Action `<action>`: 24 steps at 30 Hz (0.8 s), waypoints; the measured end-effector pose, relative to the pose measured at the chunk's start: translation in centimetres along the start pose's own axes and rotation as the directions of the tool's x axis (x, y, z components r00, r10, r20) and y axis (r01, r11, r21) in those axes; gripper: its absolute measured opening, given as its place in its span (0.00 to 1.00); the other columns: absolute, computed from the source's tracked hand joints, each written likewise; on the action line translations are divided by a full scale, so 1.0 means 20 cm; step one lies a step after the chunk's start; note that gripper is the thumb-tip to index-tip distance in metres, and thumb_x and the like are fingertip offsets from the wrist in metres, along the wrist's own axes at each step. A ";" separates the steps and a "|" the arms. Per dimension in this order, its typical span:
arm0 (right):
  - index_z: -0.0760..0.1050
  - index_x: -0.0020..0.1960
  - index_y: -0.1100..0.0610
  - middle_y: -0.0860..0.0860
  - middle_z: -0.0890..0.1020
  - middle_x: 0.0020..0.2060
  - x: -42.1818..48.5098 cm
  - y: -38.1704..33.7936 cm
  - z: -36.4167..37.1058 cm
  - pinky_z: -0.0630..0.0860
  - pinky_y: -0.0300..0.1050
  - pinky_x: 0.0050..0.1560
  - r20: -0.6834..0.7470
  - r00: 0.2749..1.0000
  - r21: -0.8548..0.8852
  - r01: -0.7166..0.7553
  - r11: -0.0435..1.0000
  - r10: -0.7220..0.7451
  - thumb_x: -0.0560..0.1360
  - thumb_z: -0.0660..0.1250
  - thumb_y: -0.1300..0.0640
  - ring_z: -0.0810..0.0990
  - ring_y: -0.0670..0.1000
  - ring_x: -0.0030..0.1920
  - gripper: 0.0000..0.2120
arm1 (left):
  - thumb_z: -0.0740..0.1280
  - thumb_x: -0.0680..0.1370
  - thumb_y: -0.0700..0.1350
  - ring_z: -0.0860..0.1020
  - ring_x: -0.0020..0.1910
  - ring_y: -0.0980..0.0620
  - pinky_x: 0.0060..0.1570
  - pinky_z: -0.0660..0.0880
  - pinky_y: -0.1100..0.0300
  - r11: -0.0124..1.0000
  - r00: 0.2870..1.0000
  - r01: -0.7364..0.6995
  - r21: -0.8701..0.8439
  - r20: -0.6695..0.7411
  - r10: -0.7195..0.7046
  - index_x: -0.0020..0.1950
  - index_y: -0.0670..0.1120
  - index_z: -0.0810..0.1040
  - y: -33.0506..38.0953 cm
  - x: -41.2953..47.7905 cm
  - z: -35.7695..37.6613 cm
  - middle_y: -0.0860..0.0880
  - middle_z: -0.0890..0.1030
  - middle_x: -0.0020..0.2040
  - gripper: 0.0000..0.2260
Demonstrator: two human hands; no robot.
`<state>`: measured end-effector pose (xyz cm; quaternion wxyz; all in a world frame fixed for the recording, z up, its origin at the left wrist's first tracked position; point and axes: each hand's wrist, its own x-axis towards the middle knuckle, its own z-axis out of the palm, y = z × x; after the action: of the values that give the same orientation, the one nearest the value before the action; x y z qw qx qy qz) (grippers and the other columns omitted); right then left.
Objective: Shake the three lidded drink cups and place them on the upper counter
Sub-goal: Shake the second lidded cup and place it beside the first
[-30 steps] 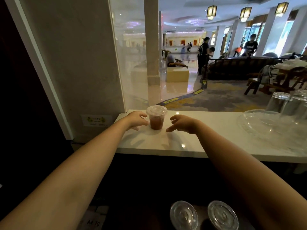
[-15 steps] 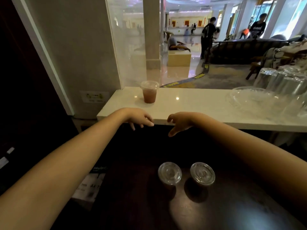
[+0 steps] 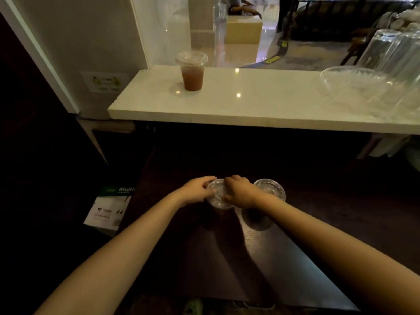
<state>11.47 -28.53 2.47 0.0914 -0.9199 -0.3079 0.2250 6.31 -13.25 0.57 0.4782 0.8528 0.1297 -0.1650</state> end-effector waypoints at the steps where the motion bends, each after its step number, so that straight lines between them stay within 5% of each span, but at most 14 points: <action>1: 0.62 0.71 0.61 0.60 0.68 0.68 -0.01 0.00 0.03 0.65 0.52 0.66 -0.035 0.999 0.019 0.006 1.000 -0.006 0.77 0.61 0.50 0.68 0.62 0.66 0.26 | 0.64 0.77 0.44 0.76 0.61 0.47 0.59 0.74 0.53 0.999 0.999 -0.019 -0.051 -0.037 0.017 0.72 0.46 0.65 -0.03 -0.01 0.02 0.43 0.76 0.64 0.23; 5: 0.62 0.72 0.60 0.58 0.67 0.68 -0.05 -0.02 0.18 0.63 0.49 0.66 -0.193 0.981 0.213 0.052 0.976 -0.010 0.79 0.59 0.50 0.67 0.60 0.66 0.25 | 0.63 0.77 0.39 0.75 0.62 0.49 0.61 0.73 0.55 0.981 0.991 -0.053 -0.186 -0.132 0.029 0.68 0.45 0.70 -0.14 -0.07 0.04 0.43 0.76 0.64 0.19; 9: 0.67 0.69 0.58 0.56 0.70 0.64 -0.06 -0.10 0.32 0.62 0.42 0.64 -0.310 0.951 0.442 0.134 0.887 0.011 0.81 0.55 0.52 0.68 0.55 0.64 0.19 | 0.64 0.77 0.40 0.75 0.57 0.55 0.53 0.72 0.65 0.969 0.951 -0.080 -0.234 -0.310 0.004 0.64 0.44 0.75 -0.23 -0.16 0.07 0.47 0.79 0.60 0.15; 15: 0.76 0.60 0.55 0.45 0.78 0.52 0.00 -0.25 0.45 0.69 0.30 0.53 -0.386 0.908 0.765 0.218 0.606 0.161 0.81 0.54 0.57 0.75 0.41 0.53 0.14 | 0.58 0.80 0.44 0.78 0.53 0.54 0.50 0.75 0.67 0.877 0.822 -0.155 -0.456 -0.552 -0.141 0.61 0.44 0.76 -0.24 -0.18 0.24 0.49 0.80 0.55 0.13; 19: 0.78 0.55 0.54 0.41 0.79 0.47 0.02 -0.26 0.50 0.74 0.27 0.49 -0.400 0.892 0.831 0.257 0.493 0.209 0.80 0.57 0.60 0.78 0.39 0.50 0.11 | 0.57 0.80 0.43 0.79 0.48 0.55 0.49 0.75 0.65 0.880 0.712 -0.205 -0.429 -0.682 -0.167 0.55 0.45 0.78 -0.25 -0.17 0.31 0.50 0.81 0.49 0.11; 24: 0.78 0.52 0.52 0.42 0.79 0.47 0.05 -0.25 0.51 0.74 0.28 0.49 -0.410 0.886 0.835 0.269 0.480 0.217 0.80 0.57 0.61 0.79 0.38 0.49 0.11 | 0.57 0.80 0.43 0.79 0.48 0.55 0.50 0.76 0.62 0.889 0.704 -0.194 -0.415 -0.690 -0.169 0.54 0.45 0.78 -0.28 -0.14 0.31 0.50 0.81 0.48 0.11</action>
<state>4.68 -23.66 -5.35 0.6214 -0.7625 -0.1323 0.1222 0.64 -16.01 -5.60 0.5791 0.7128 0.3324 0.2145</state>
